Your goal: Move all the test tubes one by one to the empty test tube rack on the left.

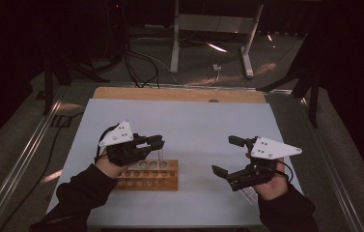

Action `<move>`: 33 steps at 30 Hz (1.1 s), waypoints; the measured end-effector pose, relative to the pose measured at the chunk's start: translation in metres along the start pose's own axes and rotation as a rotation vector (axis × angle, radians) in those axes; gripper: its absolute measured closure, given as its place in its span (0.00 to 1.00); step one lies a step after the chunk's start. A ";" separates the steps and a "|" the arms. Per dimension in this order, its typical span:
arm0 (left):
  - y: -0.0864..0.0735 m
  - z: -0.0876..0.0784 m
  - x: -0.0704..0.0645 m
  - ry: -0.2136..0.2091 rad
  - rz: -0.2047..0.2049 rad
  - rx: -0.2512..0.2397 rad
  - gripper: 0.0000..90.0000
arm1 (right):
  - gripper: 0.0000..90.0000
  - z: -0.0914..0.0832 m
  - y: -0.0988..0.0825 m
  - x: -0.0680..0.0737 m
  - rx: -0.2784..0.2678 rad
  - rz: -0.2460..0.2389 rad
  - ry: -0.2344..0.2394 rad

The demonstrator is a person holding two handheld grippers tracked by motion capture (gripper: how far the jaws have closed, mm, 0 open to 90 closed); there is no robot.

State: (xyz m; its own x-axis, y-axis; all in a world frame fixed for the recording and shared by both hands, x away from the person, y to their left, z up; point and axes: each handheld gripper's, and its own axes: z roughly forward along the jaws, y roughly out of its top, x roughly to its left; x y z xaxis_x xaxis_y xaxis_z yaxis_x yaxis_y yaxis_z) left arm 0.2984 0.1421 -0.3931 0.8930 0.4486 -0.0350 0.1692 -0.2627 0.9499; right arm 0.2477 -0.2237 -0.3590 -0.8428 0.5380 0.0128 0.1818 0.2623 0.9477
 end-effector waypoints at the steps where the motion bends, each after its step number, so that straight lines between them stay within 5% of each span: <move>1: -0.002 0.001 0.000 0.003 -0.001 0.000 0.87 | 0.00 0.000 0.000 0.000 0.003 0.000 0.001; 17: -0.034 0.020 -0.005 0.004 -0.042 0.045 0.86 | 0.00 -0.002 -0.002 0.003 0.008 -0.005 0.006; 33: -0.050 0.027 -0.012 0.024 -0.033 0.069 0.86 | 0.00 -0.003 -0.002 0.006 0.012 -0.014 0.012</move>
State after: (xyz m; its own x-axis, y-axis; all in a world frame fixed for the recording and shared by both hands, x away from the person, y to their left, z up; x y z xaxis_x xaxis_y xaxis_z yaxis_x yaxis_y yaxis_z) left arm 0.2903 0.1263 -0.4492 0.8763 0.4783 -0.0575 0.2273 -0.3052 0.9248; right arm 0.2404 -0.2231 -0.3601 -0.8513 0.5247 0.0035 0.1761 0.2794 0.9439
